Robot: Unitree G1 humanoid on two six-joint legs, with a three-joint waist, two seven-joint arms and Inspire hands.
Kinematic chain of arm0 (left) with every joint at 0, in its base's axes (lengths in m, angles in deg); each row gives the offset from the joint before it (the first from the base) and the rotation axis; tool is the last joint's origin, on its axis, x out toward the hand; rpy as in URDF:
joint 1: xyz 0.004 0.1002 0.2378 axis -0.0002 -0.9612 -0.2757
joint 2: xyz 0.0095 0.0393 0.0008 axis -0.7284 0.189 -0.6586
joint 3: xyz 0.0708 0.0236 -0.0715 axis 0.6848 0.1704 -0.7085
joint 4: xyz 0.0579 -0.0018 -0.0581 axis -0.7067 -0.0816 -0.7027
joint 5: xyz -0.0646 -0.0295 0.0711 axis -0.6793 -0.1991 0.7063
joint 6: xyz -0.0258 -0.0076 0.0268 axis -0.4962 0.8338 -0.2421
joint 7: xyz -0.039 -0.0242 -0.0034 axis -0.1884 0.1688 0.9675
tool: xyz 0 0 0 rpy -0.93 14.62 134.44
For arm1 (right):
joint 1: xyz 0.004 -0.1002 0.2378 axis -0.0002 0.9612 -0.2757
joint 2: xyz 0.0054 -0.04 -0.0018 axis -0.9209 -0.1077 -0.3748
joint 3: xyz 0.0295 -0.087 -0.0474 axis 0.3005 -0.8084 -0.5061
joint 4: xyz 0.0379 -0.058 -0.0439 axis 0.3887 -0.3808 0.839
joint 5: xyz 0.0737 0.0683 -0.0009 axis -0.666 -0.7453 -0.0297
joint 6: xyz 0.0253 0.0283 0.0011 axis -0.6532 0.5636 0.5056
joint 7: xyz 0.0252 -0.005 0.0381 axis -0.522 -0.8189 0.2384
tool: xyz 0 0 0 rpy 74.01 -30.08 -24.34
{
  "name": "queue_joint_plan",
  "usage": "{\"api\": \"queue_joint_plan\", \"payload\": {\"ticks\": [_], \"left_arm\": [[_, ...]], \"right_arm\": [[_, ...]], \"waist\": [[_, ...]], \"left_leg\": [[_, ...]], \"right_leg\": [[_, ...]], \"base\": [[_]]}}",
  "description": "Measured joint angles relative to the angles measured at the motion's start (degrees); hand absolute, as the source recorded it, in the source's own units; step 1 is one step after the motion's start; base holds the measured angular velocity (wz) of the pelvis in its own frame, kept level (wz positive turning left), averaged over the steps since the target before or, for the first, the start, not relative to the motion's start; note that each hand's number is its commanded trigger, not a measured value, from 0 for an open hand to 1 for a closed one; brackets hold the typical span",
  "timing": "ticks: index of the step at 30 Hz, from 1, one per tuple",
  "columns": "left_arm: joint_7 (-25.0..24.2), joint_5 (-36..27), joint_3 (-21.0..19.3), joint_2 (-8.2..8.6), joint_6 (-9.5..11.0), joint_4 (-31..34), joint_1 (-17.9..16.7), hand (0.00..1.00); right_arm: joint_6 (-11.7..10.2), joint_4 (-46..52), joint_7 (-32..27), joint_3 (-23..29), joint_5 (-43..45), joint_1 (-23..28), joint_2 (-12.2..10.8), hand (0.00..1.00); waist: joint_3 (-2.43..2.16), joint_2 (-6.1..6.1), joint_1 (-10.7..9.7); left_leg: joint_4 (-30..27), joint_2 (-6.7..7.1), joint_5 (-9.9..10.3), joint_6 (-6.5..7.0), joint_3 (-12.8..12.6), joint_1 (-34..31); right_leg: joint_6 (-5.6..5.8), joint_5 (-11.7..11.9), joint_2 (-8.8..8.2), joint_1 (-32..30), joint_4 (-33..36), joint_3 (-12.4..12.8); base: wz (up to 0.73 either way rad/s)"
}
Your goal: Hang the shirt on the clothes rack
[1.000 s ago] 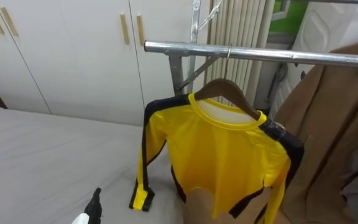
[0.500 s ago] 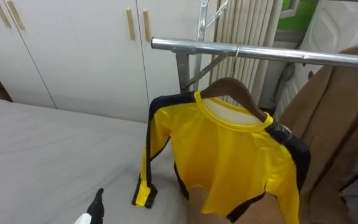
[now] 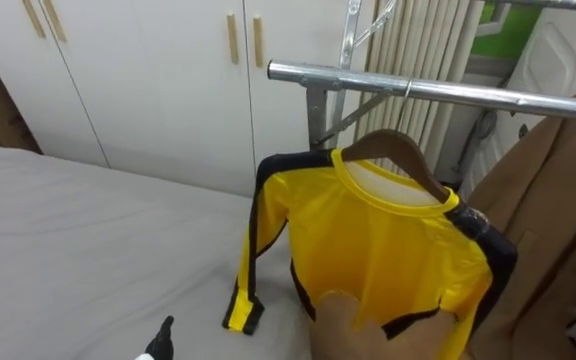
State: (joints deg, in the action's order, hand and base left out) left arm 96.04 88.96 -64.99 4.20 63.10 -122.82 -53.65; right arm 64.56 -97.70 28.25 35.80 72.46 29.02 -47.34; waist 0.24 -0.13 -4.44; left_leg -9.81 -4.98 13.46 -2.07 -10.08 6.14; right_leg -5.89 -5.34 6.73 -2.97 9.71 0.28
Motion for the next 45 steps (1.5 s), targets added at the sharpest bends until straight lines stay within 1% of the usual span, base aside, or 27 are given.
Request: {"api": "queue_joint_plan", "payload": {"ticks": [4,7,10,12,15,19,20,22,23,24,25,26,27,28,29,30,31,33,35,37,39,40,41,42,43,44,45], "left_arm": [[0.32,-0.36,0.00,0.01,0.08,-1.96,0.18,0.00],[0.26,-0.43,0.01,0.00,0.07,-2.65,-0.33,0.00],[0.24,-0.29,-0.14,-0.09,0.07,-2.56,-0.34,0.00],[0.12,0.05,-0.18,-0.18,0.07,-2.52,-0.33,0.00],[0.06,0.10,-0.11,-0.15,0.07,-2.62,-0.45,0.00],[0.18,0.12,0.09,-0.07,0.07,-2.61,-0.58,0.00],[0.22,0.08,0.11,0.10,0.08,-2.68,-0.40,0.00],[0.35,0.74,0.40,0.59,0.07,-2.65,-0.10,0.00],[0.31,0.55,1.22,0.58,0.06,-2.63,-0.03,0.00],[0.24,0.58,1.77,0.58,-0.01,-2.61,0.14,0.00],[0.20,0.62,2.11,0.57,-0.06,-2.63,0.40,0.00],[0.05,0.78,2.94,0.58,-0.34,-2.67,1.09,0.00],[0.07,1.01,3.76,0.58,-0.36,-2.66,1.47,0.00],[0.05,1.08,4.02,0.62,-0.36,-2.73,1.51,0.00],[-0.09,1.29,4.02,0.84,-0.42,-2.85,1.23,0.00],[-0.45,1.28,4.08,0.95,-0.46,-2.90,1.24,0.00],[-0.81,1.25,4.09,0.95,-0.46,-2.82,1.24,0.00],[-1.51,1.25,4.06,0.94,-0.46,-2.76,1.46,0.00],[-1.52,1.27,3.98,0.93,-0.46,-2.71,1.47,0.00],[-1.53,1.22,3.99,0.92,-0.44,-2.69,1.59,0.00],[-1.51,1.27,3.99,0.92,-0.13,-2.59,2.01,0.00],[-1.49,1.26,3.99,0.92,0.05,-2.57,2.12,0.00],[-1.42,1.12,3.99,0.93,0.20,-2.64,2.02,0.00],[-1.46,0.69,3.97,0.94,0.26,-2.71,1.96,0.00],[-1.44,0.58,3.90,1.03,0.40,-2.75,2.03,0.00],[-1.66,0.66,4.42,0.76,0.57,-2.80,2.17,0.00],[-1.62,0.69,4.82,1.05,1.12,-2.84,2.90,0.00]], "right_arm": [[-0.01,-0.01,0.97,-0.51,0.37,-0.57,0.08,0.00],[0.00,-0.04,1.65,-2.20,0.35,-0.95,0.58,0.00],[0.80,-0.05,2.35,-2.43,2.13,-1.49,0.87,0.00],[0.95,-0.03,2.89,-3.12,3.37,-1.93,0.92,0.00],[1.06,-0.03,3.07,-5.05,6.58,-3.31,1.40,0.00],[1.08,0.05,2.81,-6.01,11.72,-4.83,2.02,0.00],[1.07,0.07,2.57,-6.85,12.81,-5.34,2.31,0.00],[1.14,-0.01,2.02,-7.59,13.69,-6.02,2.86,0.00],[1.17,-0.02,1.60,-8.34,14.36,-6.27,3.37,0.00],[1.19,-0.05,1.27,-8.96,15.09,-6.37,3.56,0.00],[1.19,-0.12,1.24,-9.01,15.41,-6.40,3.58,0.00],[1.24,-0.73,1.23,-9.07,15.97,-6.65,3.68,0.00],[1.24,-0.90,1.03,-9.41,16.80,-6.79,3.66,0.00],[1.19,-1.17,0.80,-9.53,17.46,-6.94,3.66,0.00],[1.18,-1.99,0.58,-9.50,18.75,-7.30,3.48,0.00],[1.12,-2.22,0.40,-9.47,19.85,-7.26,3.29,0.00],[1.11,-2.28,0.30,-9.46,20.00,-7.26,3.22,0.00],[1.08,-2.72,-0.32,-9.44,20.01,-7.27,3.18,0.00],[1.08,-3.05,-0.46,-9.07,20.00,-6.98,3.11,0.00],[1.08,-3.05,-0.52,-8.88,19.94,-6.74,3.11,0.00],[1.08,-3.08,-0.54,-8.67,19.94,-6.18,3.09,0.00],[1.04,-3.06,-0.55,-8.31,20.00,-5.96,3.01,0.00],[1.04,-3.11,-0.69,-7.51,20.04,-5.85,2.84,0.00],[1.06,-3.11,-0.95,-6.58,20.07,-5.86,2.92,0.00],[1.05,-2.94,-1.04,-6.52,19.69,-6.05,3.23,0.00],[1.04,-2.71,-1.37,-6.46,19.04,-4.60,3.69,0.00],[1.77,-2.79,-1.51,-6.17,19.03,-3.30,3.78,0.00]], "waist": [[-0.11,-0.42,0.22],[-0.03,-0.71,1.15],[0.07,-1.22,2.26],[0.05,-1.52,2.69],[0.30,-1.97,3.55],[0.51,-1.16,3.75],[0.32,-0.96,3.77],[0.32,-0.28,3.66],[0.34,0.06,3.31],[0.34,0.10,3.11],[0.37,0.02,3.01],[0.47,-0.11,2.84],[0.60,-0.36,3.09],[0.72,-0.59,3.24],[0.76,-1.05,3.48],[0.91,-1.42,3.46],[0.88,-1.57,3.48],[0.89,-1.79,3.34],[0.98,-1.91,3.25],[0.98,-1.97,3.18],[0.80,-2.02,2.90],[0.76,-2.15,2.84],[0.52,-1.91,3.27],[0.28,-0.80,3.39],[0.41,-0.95,3.35],[0.17,-2.01,1.15],[-0.05,-3.33,0.57]], "left_leg": [[-0.73,0.09,-0.02,-0.03,1.10,-0.48],[-0.81,0.07,-0.05,-0.07,1.36,-0.53],[-2.01,0.04,-0.08,-0.15,1.60,-1.52],[-3.06,0.04,-0.06,-0.16,2.39,-2.59],[-5.31,-0.12,-0.06,-0.17,3.51,-4.87],[-6.20,-0.41,-0.24,-0.49,4.22,-6.24],[-6.41,-0.50,-0.47,-0.84,4.08,-7.04],[-7.11,-0.83,-0.80,-1.37,3.87,-8.70],[-8.07,-1.28,-1.01,-1.56,2.94,-10.01],[-9.00,-1.51,-1.76,-1.51,0.34,-11.44],[-9.49,-1.90,-2.17,-1.20,-1.38,-12.08],[-10.19,-2.65,-2.94,-0.85,-5.02,-13.14],[-11.74,-3.97,-3.29,-0.64,-9.46,-13.88],[-12.79,-4.81,-3.24,-0.57,-11.70,-13.92],[-15.45,-6.54,-3.12,-0.44,-15.31,-13.90],[-18.50,-8.27,-2.82,-0.02,-17.70,-14.15],[-20.33,-9.06,-2.63,0.17,-18.34,-14.48],[-24.88,-11.98,-1.40,0.18,-19.77,-14.42],[-25.99,-12.54,-0.73,-0.54,-19.60,-13.37],[-25.86,-12.50,0.14,-0.67,-19.53,-12.19],[-24.30,-12.01,1.55,-0.79,-19.93,-10.87],[-22.91,-11.26,2.07,-0.56,-20.48,-10.26],[-19.65,-10.48,3.34,0.12,-20.68,-8.98],[-17.42,-11.35,5.16,-1.68,-20.24,-8.64],[-18.22,-11.92,5.83,-2.70,-20.31,-8.74],[-21.30,-11.86,6.68,-2.95,-20.69,-9.13],[-25.40,-12.36,7.57,-3.29,-21.34,-9.97]], "right_leg": [[-0.02,-0.12,-0.31,0.17,0.00,-1.05],[-0.08,-0.21,-0.41,0.26,0.07,-1.54],[-0.29,-1.03,-0.71,-0.48,1.30,-2.26],[-0.37,-1.21,-0.87,-0.95,1.56,-2.75],[-0.91,-1.38,-1.07,-1.41,2.05,-3.99],[-1.51,-1.59,-1.42,-1.46,2.02,-6.44],[-1.65,-1.61,-1.62,-1.83,2.01,-7.56],[-2.11,-1.40,-2.04,-2.18,1.88,-10.27],[-2.31,-1.53,-2.48,-2.18,1.87,-12.56],[-2.44,-1.99,-3.19,-2.20,2.05,-14.92],[-2.45,-2.35,-3.68,-2.14,2.13,-16.22],[-2.55,-3.06,-4.43,-2.11,2.22,-18.97],[-2.68,-3.96,-5.17,-2.06,3.03,-21.49],[-2.55,-4.65,-5.46,-2.00,3.59,-22.36],[-2.58,-5.82,-6.06,-1.83,4.70,-24.41],[-2.37,-6.87,-6.70,-1.74,5.57,-26.77],[-2.41,-7.24,-6.97,-1.90,6.00,-27.81],[-2.86,-7.84,-7.16,-1.61,6.37,-31.31],[-2.98,-8.18,-7.25,-1.00,6.38,-33.63],[-2.65,-8.57,-7.63,-0.39,6.38,-36.61],[-1.75,-9.11,-7.89,-0.07,6.42,-39.61],[-1.25,-9.33,-7.90,-0.08,6.62,-39.88],[2.07,-9.63,-7.81,-0.23,7.28,-40.24],[6.92,-10.08,-7.75,-1.28,10.62,-38.58],[5.73,-11.31,-9.02,-2.64,15.49,-35.44],[3.38,-15.36,-15.07,-3.70,24.12,-31.64],[3.19,-19.26,-15.97,-4.81,26.85,-29.12]], "base": [[0.15],[0.08],[0.11],[0.18],[0.26],[0.33],[0.51],[0.69],[0.94],[1.04],[1.23],[1.26],[1.18],[0.93],[0.94],[1.00],[1.05],[0.92],[0.84],[0.79],[0.79],[0.53],[0.27],[0.21],[0.71],[1.17],[1.22]]}}
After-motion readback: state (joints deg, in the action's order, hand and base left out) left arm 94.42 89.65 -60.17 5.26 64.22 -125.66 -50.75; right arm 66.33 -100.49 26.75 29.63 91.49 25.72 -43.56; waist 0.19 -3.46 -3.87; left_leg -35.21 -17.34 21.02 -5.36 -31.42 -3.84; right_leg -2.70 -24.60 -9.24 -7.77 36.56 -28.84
